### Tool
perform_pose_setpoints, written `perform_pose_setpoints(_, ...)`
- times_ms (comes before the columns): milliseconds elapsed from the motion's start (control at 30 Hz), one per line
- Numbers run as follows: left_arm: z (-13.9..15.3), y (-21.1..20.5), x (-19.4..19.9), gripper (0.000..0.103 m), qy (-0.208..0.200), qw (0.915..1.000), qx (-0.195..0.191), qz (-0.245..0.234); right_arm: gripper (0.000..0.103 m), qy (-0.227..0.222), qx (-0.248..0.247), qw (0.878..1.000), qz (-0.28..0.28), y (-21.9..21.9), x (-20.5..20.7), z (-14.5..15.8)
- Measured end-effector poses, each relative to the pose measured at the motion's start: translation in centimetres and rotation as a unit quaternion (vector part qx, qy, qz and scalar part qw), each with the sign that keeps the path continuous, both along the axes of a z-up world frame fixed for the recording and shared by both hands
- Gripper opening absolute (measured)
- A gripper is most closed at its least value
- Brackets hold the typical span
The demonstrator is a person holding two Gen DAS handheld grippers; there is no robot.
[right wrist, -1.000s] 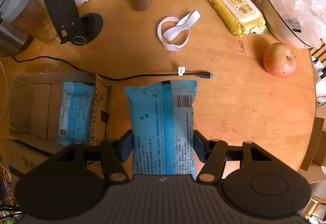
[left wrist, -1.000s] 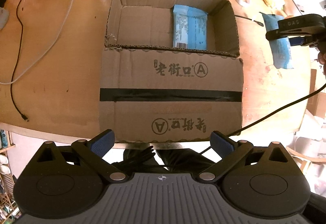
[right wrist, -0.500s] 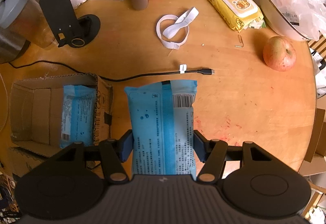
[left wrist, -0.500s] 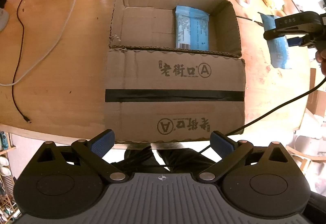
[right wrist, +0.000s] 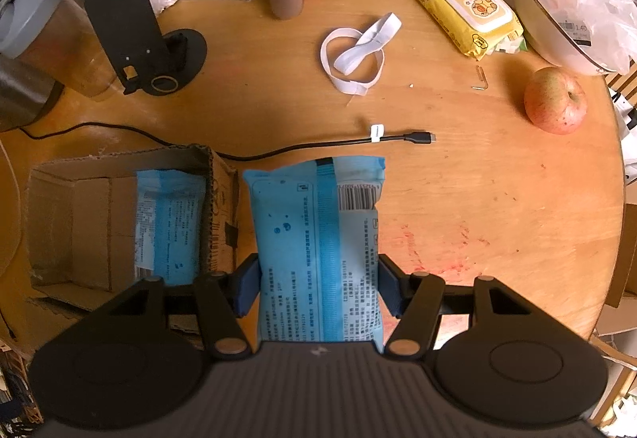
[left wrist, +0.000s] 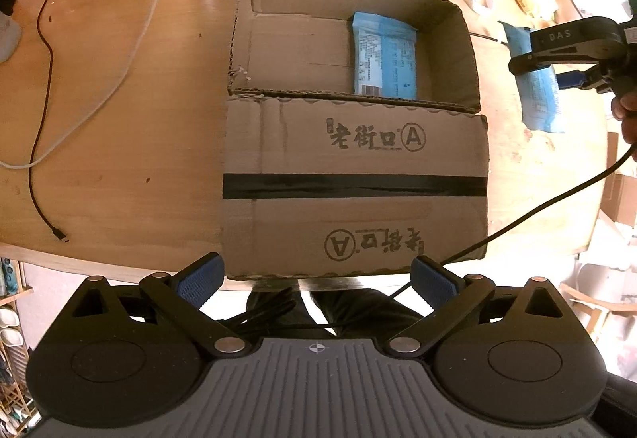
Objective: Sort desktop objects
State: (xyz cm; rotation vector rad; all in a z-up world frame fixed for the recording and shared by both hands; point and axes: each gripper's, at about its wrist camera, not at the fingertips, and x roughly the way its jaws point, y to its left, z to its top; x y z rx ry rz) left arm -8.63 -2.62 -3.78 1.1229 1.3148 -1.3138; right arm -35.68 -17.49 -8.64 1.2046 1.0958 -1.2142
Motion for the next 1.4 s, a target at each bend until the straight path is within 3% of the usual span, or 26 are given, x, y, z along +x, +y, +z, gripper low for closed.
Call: perform_pose_setpoints(1400,0.1,0.6,4.8,0.103,0.009,0.9999,-0.007,0.009,0.059,0.007,0.014,1.000,0.013,0.0,6.4,0.4)
